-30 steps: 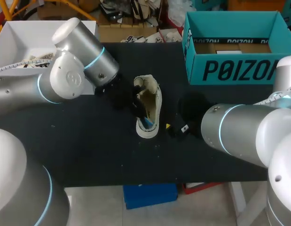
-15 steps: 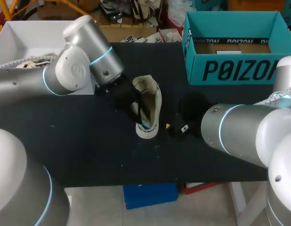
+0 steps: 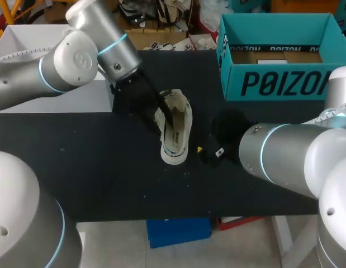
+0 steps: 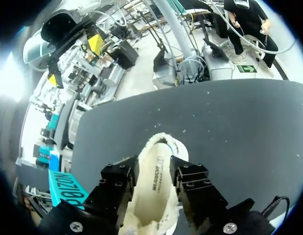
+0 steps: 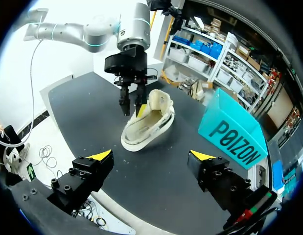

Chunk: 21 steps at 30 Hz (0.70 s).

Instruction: Take the shoe out of the shoebox, open the shoe tongue, remove and reinsert the insole, then place the shoe into the shoebox

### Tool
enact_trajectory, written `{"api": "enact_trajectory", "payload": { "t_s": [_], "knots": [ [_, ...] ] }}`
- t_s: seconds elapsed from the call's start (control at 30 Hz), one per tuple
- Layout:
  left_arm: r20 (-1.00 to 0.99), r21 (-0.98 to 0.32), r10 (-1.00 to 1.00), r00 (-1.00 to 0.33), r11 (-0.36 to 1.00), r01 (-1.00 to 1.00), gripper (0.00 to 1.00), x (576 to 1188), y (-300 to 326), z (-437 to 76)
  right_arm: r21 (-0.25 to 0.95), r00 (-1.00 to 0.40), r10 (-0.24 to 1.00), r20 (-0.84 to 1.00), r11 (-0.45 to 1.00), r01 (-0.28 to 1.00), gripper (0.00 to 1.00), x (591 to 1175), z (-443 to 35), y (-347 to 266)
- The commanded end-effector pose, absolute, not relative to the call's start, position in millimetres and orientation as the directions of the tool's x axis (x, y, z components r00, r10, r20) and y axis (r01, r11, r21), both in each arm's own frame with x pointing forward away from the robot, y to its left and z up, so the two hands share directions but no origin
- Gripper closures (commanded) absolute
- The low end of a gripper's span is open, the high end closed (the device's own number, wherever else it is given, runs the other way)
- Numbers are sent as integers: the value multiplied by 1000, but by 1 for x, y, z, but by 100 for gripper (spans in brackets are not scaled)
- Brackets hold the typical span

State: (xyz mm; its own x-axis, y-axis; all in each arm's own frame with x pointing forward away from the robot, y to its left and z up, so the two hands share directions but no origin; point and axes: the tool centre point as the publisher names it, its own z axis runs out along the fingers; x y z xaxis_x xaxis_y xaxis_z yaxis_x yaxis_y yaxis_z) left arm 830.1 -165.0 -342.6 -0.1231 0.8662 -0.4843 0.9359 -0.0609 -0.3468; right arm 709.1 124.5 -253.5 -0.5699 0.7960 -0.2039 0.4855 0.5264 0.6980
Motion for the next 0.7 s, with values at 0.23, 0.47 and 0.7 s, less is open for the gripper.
{"api": "enact_trajectory", "payload": {
  "t_s": [0.23, 0.47, 0.7],
  "knots": [
    [-330, -245, 944, -14, -71, 967, 100, 821, -170, -359, 708, -567, 798, -206, 521, 476, 0, 701, -255, 122],
    [-231, -177, 972, 30, -72, 982, 100, 828, -174, -380, 708, -567, 798, -206, 521, 476, 0, 701, -255, 122],
    [-202, -158, 979, 37, -70, 985, 100, 830, -179, -399, 708, -567, 798, -206, 521, 476, 0, 701, -255, 122]
  ]
}}
